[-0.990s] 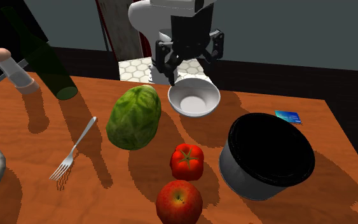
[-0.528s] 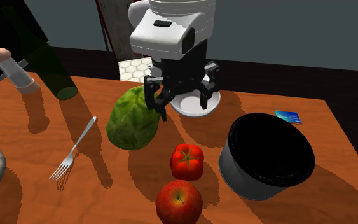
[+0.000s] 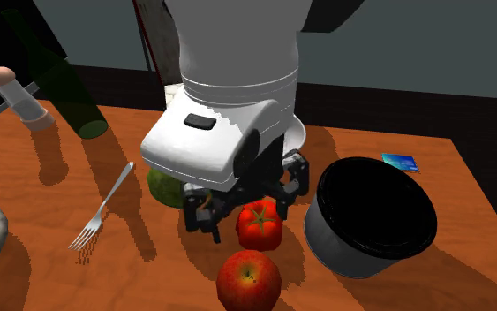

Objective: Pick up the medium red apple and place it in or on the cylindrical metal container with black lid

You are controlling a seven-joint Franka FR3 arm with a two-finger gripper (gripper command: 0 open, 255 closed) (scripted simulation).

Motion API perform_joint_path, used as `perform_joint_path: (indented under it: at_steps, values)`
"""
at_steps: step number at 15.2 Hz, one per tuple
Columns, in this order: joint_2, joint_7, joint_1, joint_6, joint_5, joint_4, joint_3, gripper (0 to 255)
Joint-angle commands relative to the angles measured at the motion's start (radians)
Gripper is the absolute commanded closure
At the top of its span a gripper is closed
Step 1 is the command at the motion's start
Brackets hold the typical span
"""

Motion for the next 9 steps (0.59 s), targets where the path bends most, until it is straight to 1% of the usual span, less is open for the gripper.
perform_joint_path:
  at_steps: [1, 2, 9]
  values:
    - [0.063, -0.009, -0.006, 0.023, 0.005, 0.063, -0.003, 0]
    - [0.093, -0.013, -0.009, 0.029, 0.008, 0.096, -0.005, 0]
    - [0.147, -0.015, -0.01, 0.101, 0.012, 0.079, -0.003, 0]
